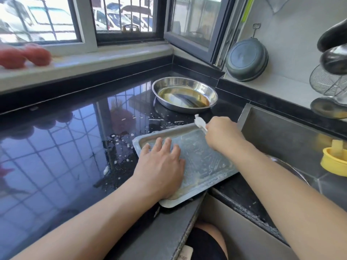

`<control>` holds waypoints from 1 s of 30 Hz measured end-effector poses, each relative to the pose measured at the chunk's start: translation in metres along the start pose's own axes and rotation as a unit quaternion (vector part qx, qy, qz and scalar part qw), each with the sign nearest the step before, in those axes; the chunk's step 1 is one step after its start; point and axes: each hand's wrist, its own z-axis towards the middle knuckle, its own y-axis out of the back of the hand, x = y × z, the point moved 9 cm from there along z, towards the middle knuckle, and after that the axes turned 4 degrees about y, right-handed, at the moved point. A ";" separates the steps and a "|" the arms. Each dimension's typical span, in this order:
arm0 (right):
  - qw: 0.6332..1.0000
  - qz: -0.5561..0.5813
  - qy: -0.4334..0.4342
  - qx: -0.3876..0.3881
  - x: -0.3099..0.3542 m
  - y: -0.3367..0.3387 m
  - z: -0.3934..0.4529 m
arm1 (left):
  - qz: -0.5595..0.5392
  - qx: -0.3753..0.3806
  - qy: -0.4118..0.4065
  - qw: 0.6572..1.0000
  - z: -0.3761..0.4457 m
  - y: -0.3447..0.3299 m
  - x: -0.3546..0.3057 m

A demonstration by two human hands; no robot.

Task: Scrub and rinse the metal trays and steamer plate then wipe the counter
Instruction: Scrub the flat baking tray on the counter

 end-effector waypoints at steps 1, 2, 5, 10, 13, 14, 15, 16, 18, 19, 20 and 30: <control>1.000 0.003 0.006 0.007 0.007 -0.003 -0.001 | 0.000 0.002 -0.001 1.000 0.000 0.000 0.000; 0.999 0.012 0.028 0.016 0.019 -0.006 -0.002 | 0.002 0.001 -0.002 1.000 0.000 0.000 0.000; 0.989 0.028 0.139 0.043 0.061 -0.012 -0.012 | 0.003 -0.019 -0.007 1.000 -0.001 0.005 -0.001; 0.996 -0.005 0.079 0.027 0.042 -0.003 -0.003 | -0.035 -0.018 0.014 0.999 -0.005 0.012 0.002; 0.990 0.004 0.135 0.047 0.063 -0.006 -0.010 | -0.142 -0.007 0.041 0.989 -0.003 0.019 0.013; 0.983 0.012 0.176 0.056 0.078 -0.010 -0.015 | -0.176 0.000 0.052 0.983 -0.004 0.023 0.022; 0.976 0.016 0.210 0.060 0.090 -0.013 -0.020 | -0.195 -0.001 0.065 0.979 -0.008 0.026 0.034; 0.973 0.019 0.224 0.059 0.095 -0.013 -0.022 | -0.196 -0.019 0.075 0.978 -0.014 0.031 0.050; 0.980 0.014 0.195 0.048 0.089 -0.008 -0.016 | -0.146 -0.073 0.106 0.981 -0.029 0.042 0.084; 0.985 0.008 0.167 0.041 0.083 -0.005 -0.013 | -0.119 -0.083 0.128 0.981 -0.037 0.044 0.099; 0.989 0.003 0.143 0.033 0.078 -0.003 -0.011 | -0.100 -0.076 0.146 0.981 -0.043 0.044 0.109; 0.973 0.014 0.226 0.045 0.114 -0.009 -0.022 | -0.080 -0.016 0.149 0.985 -0.053 0.029 0.095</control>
